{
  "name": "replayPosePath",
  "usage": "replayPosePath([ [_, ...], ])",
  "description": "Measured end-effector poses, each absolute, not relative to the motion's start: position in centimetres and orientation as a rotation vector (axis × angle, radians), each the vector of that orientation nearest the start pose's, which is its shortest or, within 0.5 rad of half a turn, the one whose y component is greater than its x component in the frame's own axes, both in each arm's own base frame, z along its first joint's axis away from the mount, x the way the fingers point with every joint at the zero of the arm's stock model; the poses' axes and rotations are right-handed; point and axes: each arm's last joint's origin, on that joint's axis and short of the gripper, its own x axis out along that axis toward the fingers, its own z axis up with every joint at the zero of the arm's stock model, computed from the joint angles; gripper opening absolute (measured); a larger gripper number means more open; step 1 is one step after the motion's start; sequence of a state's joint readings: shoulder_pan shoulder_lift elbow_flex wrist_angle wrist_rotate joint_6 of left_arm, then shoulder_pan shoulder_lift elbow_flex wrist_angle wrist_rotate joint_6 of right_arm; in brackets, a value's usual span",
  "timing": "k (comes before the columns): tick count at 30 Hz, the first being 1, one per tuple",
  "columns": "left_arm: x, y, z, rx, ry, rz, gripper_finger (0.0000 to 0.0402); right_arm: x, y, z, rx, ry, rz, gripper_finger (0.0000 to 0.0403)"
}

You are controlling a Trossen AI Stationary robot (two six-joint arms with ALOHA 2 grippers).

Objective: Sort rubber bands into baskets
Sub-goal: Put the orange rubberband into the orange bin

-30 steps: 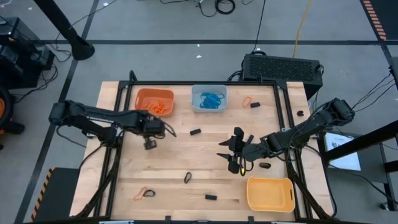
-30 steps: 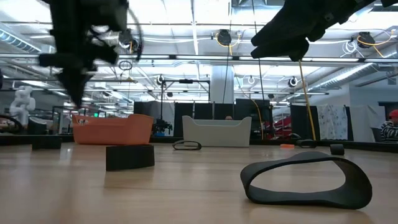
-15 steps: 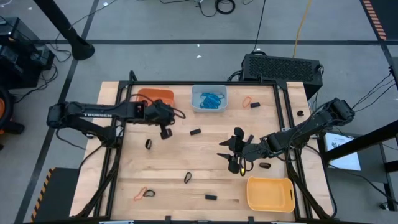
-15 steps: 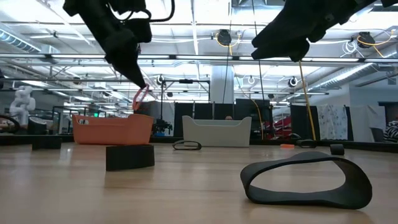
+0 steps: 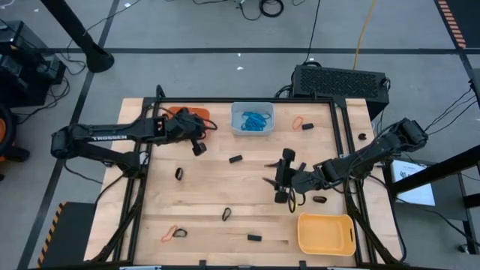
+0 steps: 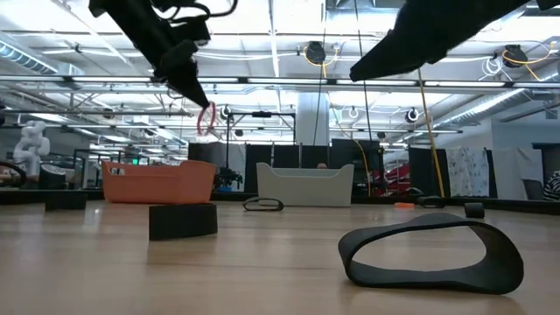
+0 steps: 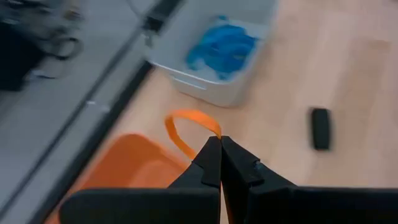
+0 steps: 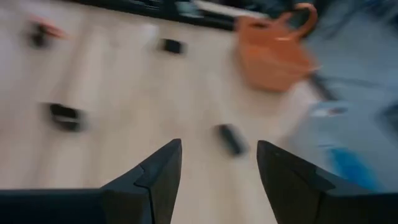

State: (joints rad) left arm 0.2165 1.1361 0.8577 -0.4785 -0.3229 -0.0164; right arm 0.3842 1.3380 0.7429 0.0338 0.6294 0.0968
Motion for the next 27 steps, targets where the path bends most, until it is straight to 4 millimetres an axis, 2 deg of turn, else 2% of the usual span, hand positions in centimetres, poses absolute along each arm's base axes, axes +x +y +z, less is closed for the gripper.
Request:
replayPosePath([
  [4, 21.1, 5.9, 27.7, 0.072, 0.737, 0.626, 0.0000, 26.2, 6.9, 22.6, -0.320, 0.484, -0.441, 0.0201],
  [11, 20.1, 7.4, 27.7, 0.046, 0.765, 0.774, 0.0000, 26.3, 2.1, 21.4, -0.296, 0.651, -0.552, 0.0201],
  [17, 19.2, 9.5, 25.6, -0.033, 0.890, 0.835, 0.0000, 26.2, -1.2, 21.3, -0.340, 0.727, -0.627, 0.0201],
  [21, 18.5, 10.9, 23.6, -0.101, 0.943, 0.828, 0.0000, 26.0, -2.9, 21.1, -0.307, 0.766, -0.624, 0.0201],
  [27, 18.3, 12.8, 22.3, -0.168, 0.959, 0.775, 0.0000, 24.8, -6.2, 20.9, -0.234, 0.853, -0.685, 0.0200],
])
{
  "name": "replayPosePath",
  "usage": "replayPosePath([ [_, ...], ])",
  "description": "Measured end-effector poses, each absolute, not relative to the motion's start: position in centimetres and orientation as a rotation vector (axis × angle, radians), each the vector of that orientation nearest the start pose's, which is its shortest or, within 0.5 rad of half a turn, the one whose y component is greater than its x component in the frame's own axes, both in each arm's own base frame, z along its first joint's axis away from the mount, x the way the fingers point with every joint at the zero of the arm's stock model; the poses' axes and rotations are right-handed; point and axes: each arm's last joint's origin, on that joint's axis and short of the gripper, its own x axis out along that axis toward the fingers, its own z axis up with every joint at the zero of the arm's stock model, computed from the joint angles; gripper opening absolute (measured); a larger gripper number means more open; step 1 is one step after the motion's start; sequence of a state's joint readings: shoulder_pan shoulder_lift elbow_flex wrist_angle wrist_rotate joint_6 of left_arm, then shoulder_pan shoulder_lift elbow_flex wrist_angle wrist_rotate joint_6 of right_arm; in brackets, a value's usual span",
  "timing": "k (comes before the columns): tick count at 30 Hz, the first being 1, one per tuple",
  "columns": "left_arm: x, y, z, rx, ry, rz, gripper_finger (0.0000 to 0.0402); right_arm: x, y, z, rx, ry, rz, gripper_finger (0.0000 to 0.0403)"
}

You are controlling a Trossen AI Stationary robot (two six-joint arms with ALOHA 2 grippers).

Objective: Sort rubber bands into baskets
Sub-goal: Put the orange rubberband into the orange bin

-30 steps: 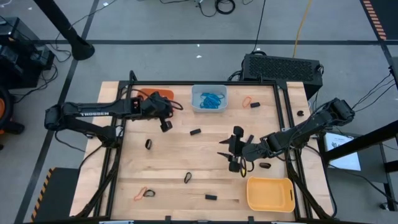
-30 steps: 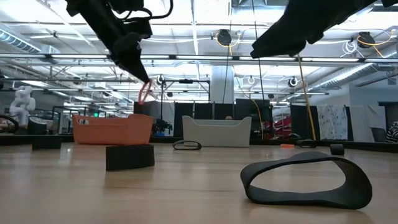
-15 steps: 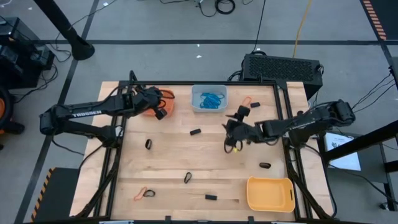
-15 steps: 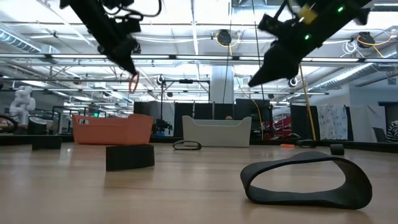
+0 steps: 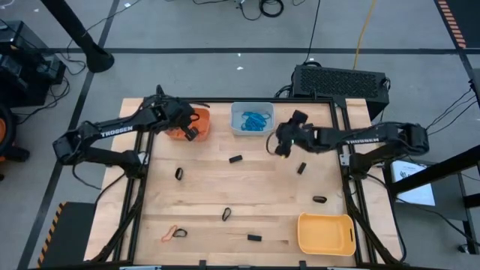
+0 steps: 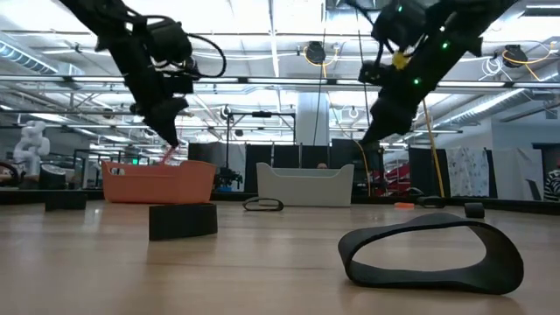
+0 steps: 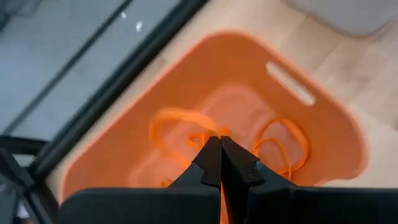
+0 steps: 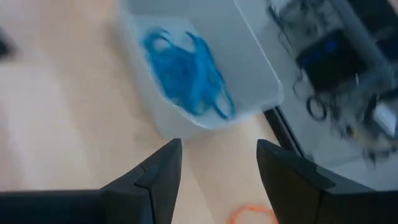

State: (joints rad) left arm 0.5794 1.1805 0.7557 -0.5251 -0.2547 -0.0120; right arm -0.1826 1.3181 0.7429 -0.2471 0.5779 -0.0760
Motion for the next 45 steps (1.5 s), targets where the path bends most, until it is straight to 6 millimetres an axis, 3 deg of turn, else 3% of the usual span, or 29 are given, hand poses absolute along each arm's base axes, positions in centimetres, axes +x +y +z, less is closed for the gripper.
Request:
replayPosePath([
  [7, 18.0, 14.2, 20.1, -0.215, 1.048, 0.732, 0.0011, 21.7, -11.9, 20.1, 0.060, 0.966, -0.662, 0.0182],
  [11, 18.2, 14.9, 19.4, -0.224, 1.058, 0.742, 0.0020, 20.4, -13.8, 19.9, 0.180, 0.954, -0.665, 0.0171],
  [15, 18.3, 15.1, 19.1, -0.192, 1.079, 0.721, 0.0043, 19.9, -14.3, 19.8, 0.242, 0.962, -0.643, 0.0167],
  [26, 18.4, 15.4, 19.6, -0.106, 1.098, 0.742, 0.0151, 18.8, -14.4, 18.2, 0.335, 0.978, -0.589, 0.0167],
  [32, 18.0, 15.1, 21.7, -0.126, 1.073, 0.762, 0.0159, 18.4, -14.7, 16.6, 0.374, 0.955, -0.639, 0.0166],
  [38, 17.1, 14.1, 24.3, -0.144, 0.949, 0.801, 0.0160, 19.3, -15.5, 14.4, 0.400, 0.974, -0.669, 0.0166],
  [45, 16.5, 12.5, 26.3, -0.133, 0.829, 0.731, 0.0160, 19.6, -16.3, 11.9, 0.361, 1.081, -0.821, 0.0166],
])
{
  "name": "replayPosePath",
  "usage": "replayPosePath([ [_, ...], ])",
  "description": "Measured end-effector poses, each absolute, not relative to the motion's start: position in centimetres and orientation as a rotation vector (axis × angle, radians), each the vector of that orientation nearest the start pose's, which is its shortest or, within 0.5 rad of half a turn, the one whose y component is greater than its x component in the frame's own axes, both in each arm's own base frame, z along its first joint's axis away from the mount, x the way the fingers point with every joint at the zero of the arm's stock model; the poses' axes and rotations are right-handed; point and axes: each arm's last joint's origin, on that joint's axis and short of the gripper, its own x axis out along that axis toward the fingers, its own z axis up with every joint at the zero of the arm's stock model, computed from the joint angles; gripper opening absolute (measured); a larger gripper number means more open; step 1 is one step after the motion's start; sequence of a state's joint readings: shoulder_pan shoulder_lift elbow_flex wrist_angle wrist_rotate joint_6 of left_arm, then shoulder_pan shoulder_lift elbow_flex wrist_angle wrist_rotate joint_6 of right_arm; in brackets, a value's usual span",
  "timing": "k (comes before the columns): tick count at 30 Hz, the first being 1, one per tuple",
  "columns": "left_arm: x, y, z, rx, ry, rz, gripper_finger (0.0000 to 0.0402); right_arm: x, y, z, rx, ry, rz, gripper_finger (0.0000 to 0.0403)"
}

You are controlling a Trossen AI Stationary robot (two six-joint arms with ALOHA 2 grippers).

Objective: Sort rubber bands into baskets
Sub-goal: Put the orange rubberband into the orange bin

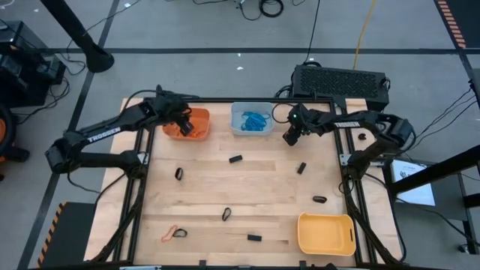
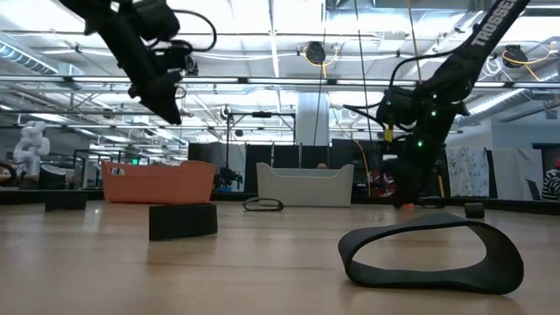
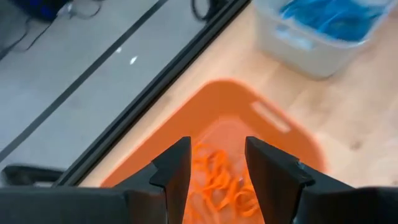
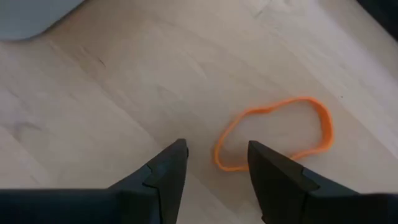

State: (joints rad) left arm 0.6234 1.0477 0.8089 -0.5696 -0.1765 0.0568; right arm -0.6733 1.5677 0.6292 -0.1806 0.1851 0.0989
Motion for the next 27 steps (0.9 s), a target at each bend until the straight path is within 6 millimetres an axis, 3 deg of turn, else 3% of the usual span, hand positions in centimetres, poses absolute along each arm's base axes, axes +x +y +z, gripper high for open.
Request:
replayPosePath([
  [4, 16.5, 11.7, 27.1, -0.127, 0.760, 0.667, 0.0160, 19.6, -16.3, 11.6, 0.371, 1.091, -0.817, 0.0152],
  [6, 16.6, 11.3, 27.7, -0.129, 0.700, 0.606, 0.0160, 19.5, -16.2, 11.8, 0.379, 1.084, -0.816, 0.0122],
  [10, 16.7, 10.1, 29.3, -0.127, 0.553, 0.439, 0.0160, 19.5, -16.1, 12.1, 0.376, 1.067, -0.814, 0.0022],
  [14, 16.8, 9.2, 29.9, -0.082, 0.418, 0.369, 0.0160, 19.6, -16.1, 12.5, 0.371, 1.033, -0.828, 0.0006],
  [17, 17.2, 8.5, 28.8, -0.041, 0.312, 0.329, 0.0160, 19.7, -15.8, 13.5, 0.345, 1.004, -0.824, 0.0002],
  [21, 17.9, 7.3, 25.5, -0.023, 0.089, 0.230, 0.0160, 20.1, -14.5, 15.8, 0.328, 0.935, -0.759, 0.0001],
  [25, 18.4, 5.9, 21.9, -0.001, -0.058, 0.148, 0.0160, 20.5, -12.4, 18.2, 0.359, 0.822, -0.604, 0.0001],
  [27, 18.7, 5.3, 21.0, 0.027, -0.104, 0.116, 0.0160, 20.9, -11.0, 19.2, 0.381, 0.767, -0.479, 0.0000],
])
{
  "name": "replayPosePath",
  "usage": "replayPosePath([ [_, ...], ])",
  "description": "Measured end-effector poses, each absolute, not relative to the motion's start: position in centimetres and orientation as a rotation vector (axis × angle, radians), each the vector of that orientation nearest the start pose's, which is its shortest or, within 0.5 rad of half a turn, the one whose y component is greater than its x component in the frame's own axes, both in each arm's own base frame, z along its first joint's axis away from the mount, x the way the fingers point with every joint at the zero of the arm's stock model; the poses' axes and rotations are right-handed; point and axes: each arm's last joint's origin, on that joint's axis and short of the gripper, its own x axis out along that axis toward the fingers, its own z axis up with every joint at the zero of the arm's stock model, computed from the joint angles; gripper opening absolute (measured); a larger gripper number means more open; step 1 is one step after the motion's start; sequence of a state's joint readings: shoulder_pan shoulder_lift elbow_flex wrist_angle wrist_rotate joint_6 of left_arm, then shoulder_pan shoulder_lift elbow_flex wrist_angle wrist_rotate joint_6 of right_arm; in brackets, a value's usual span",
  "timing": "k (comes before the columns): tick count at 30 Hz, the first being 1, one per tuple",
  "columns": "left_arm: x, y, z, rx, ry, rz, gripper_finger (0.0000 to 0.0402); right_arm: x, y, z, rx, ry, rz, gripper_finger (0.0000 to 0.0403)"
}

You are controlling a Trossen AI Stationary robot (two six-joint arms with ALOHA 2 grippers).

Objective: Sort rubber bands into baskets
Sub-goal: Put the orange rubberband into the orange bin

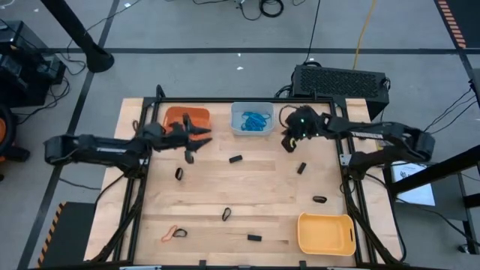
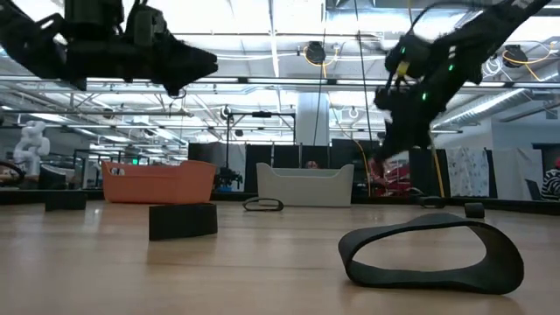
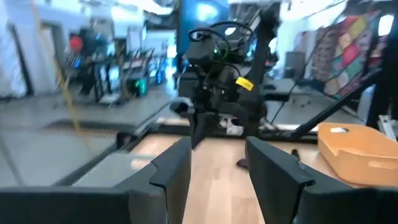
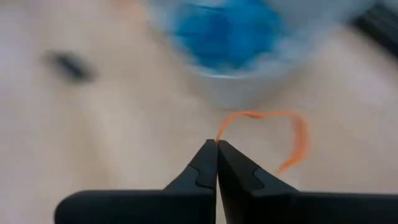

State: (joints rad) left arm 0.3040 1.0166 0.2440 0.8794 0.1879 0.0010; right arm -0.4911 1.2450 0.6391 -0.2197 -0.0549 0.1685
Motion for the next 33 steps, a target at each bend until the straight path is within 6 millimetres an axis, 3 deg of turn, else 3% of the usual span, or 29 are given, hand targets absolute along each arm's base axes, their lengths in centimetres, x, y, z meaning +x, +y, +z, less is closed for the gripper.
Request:
replayPosePath([
  [4, 20.6, 4.3, 20.2, 0.097, -0.108, 0.052, 0.0160, 22.1, -7.8, 20.6, 0.390, 0.692, -0.241, 0.0000],
  [10, 25.3, 2.1, 18.8, 0.284, -0.013, -0.076, 0.0160, 24.6, -3.0, 21.6, 0.377, 0.573, -0.035, 0.0000],
  [19, 32.0, -0.1, 17.3, 0.395, 0.024, -0.175, 0.0160, 26.7, 2.8, 20.7, 0.391, 0.527, 0.179, 0.0000],
  [25, 34.3, -1.9, 15.7, 0.384, 0.044, -0.314, 0.0160, 27.7, 4.7, 19.5, 0.379, 0.520, 0.232, 0.0000],
  [33, 35.3, -2.9, 14.0, 0.371, 0.068, -0.420, 0.0160, 28.4, 5.1, 18.6, 0.375, 0.516, 0.243, 0.0000],
])
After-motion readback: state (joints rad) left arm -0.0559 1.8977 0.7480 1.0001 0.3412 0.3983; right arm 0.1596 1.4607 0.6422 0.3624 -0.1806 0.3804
